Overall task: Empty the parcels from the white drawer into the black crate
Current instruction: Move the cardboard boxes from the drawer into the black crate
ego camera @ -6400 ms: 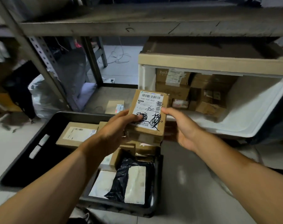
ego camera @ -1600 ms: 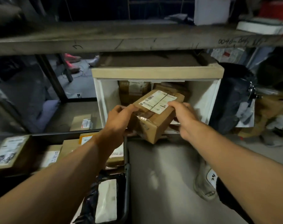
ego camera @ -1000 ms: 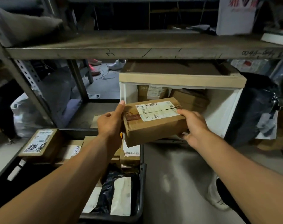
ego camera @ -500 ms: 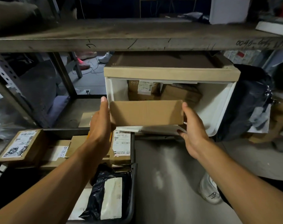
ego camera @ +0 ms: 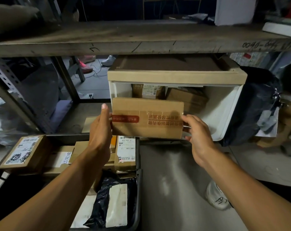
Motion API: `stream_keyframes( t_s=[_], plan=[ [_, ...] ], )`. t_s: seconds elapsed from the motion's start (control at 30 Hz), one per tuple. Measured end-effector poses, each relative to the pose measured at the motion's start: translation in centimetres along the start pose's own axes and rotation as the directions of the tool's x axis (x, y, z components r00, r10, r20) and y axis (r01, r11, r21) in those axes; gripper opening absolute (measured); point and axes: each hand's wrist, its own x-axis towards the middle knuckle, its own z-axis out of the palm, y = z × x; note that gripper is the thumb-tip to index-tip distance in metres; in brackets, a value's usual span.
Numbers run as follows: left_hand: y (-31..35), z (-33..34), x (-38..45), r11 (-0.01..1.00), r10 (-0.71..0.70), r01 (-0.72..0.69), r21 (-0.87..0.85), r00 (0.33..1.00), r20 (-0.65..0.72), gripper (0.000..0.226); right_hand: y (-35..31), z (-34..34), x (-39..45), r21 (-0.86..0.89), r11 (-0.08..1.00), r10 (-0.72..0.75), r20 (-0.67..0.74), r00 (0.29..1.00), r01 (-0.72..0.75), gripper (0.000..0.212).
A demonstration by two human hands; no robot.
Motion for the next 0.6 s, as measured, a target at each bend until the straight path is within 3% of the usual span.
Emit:
stream_keyframes(
  t_s=[0.1,0.3,0.47,0.6],
  plan=[
    [-0.34,-0.41,-0.01,1.0,-0.024,0.024,-0.015,1.0,-0.006,0.042,0.09,0.23,-0.07,0.034,0.999,0.007,0.003,1.0,-0.007,0.025],
    [-0.54,-0.5,-0.11,0.999,-0.048,0.048,-0.024,0.999,0.002,0.037,-0.03,0.14,0.17,0.053,0.999,-0.004,0.01,1.0,0.003,0.014],
    [-0.92,-0.33,0.14,0.999,-0.039,0.038,-0.02,0.999,-0.026,0.056,-0.04,0.07,0.2,0.047,0.999,-0.006,-0.004,1.0,0.006,0.017],
    [-0.69,-0.38,0.41,0.999,-0.01,0.008,-0.045,0.999,-0.049,0.052,0.03,0.04,-0.21,0.039,0.999,-0.006,0.001,1.0,0.006,0.025]
  ],
)
